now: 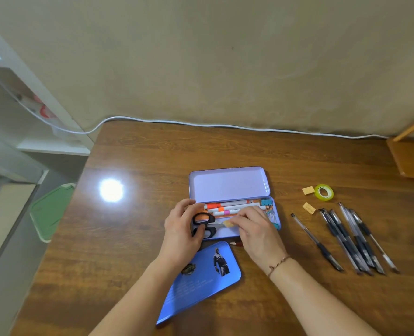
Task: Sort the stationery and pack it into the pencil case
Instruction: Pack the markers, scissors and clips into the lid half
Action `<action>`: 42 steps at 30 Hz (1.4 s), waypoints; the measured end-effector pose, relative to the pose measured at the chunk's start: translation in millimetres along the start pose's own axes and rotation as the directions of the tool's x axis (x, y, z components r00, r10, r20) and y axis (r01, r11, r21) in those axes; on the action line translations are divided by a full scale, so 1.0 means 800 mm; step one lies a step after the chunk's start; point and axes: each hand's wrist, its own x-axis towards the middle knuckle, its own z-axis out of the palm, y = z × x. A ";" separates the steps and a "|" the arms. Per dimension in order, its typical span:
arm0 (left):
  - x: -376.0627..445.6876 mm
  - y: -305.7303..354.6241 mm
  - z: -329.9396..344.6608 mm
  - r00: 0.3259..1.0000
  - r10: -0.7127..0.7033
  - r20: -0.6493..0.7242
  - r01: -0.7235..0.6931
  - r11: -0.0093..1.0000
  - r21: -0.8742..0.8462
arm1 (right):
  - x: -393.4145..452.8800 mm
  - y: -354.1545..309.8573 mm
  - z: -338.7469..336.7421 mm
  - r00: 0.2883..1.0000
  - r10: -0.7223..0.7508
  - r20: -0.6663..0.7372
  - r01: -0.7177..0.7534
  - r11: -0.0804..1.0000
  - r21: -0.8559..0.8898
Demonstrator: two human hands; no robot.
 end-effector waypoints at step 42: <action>-0.002 -0.002 0.000 0.987 0.081 0.138 -0.095 0.990 0.101 | -0.093 0.026 -0.005 0.990 0.056 -0.133 -0.074 0.987 -0.140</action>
